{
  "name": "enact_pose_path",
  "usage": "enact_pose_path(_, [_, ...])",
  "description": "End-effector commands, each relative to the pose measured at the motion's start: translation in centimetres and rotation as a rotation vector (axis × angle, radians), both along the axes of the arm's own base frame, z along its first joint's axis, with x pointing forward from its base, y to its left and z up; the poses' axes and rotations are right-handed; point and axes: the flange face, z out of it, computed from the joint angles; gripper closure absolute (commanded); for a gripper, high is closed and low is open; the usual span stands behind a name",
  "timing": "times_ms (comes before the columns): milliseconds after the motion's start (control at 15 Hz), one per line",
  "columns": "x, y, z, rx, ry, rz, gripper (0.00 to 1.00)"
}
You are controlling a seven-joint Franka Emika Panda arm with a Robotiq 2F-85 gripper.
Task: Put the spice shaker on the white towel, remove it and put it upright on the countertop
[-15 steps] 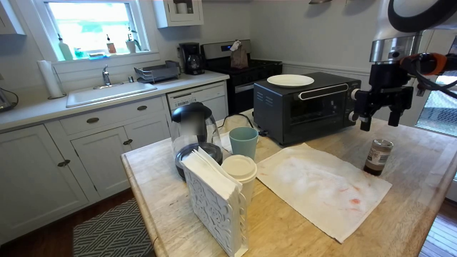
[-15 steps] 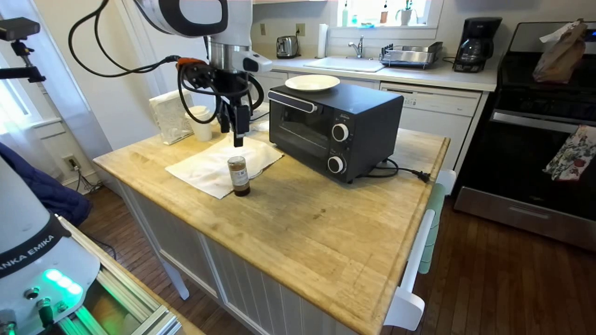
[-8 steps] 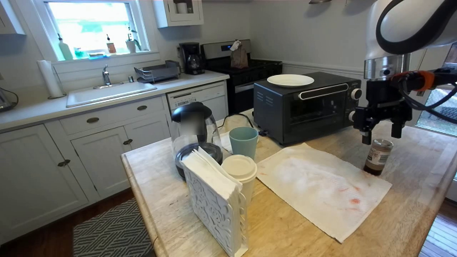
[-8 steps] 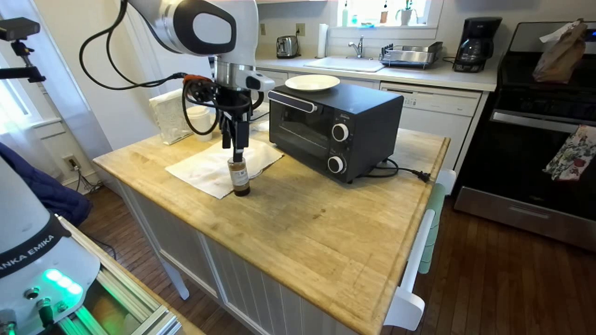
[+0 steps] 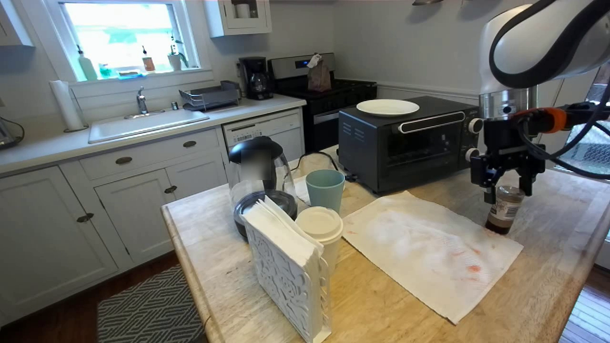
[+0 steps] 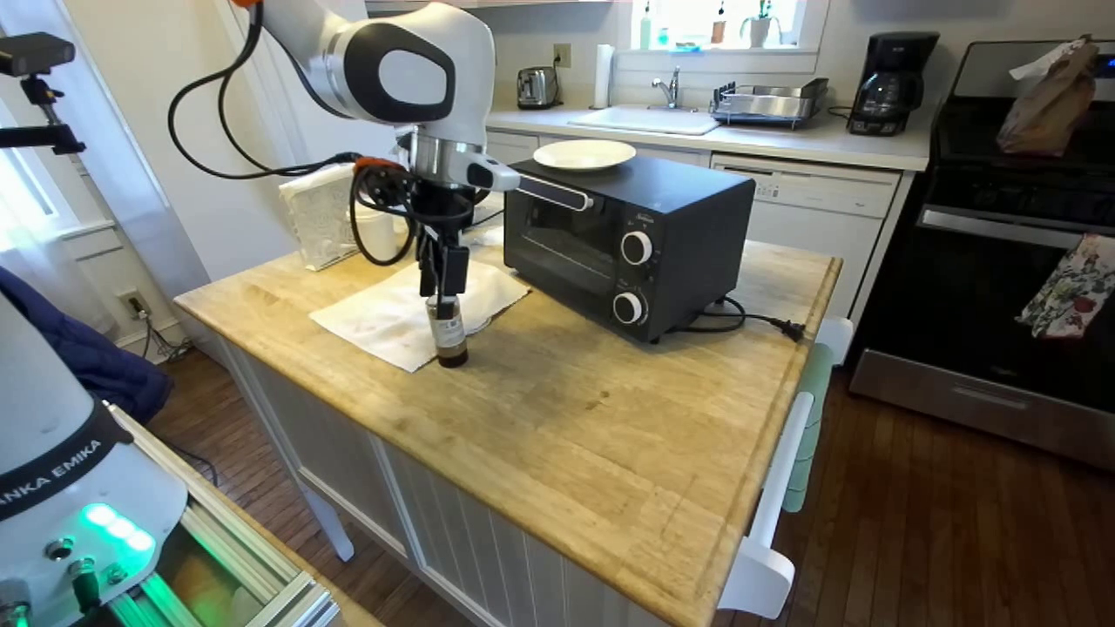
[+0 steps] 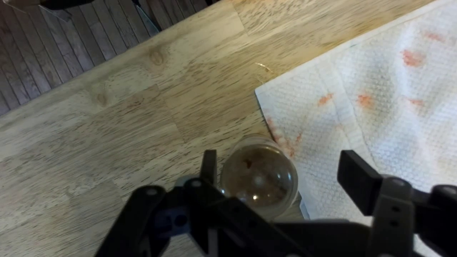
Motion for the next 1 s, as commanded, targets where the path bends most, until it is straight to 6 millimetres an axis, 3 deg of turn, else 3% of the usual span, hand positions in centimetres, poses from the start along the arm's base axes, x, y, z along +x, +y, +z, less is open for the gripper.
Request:
enact_pose_path(0, [0.7,-0.4,-0.3,-0.005,0.026,-0.028,0.44])
enact_pose_path(267, [1.1,-0.6,-0.1,-0.019,0.028,-0.070,0.73])
enact_pose_path(333, [1.2,-0.5,0.2,-0.034,0.021,-0.096,0.76])
enact_pose_path(600, [1.5,0.8,2.5,-0.149,-0.019,-0.234,0.76])
enact_pose_path(933, [2.7,2.0,2.3,-0.280,-0.066,-0.362,0.76])
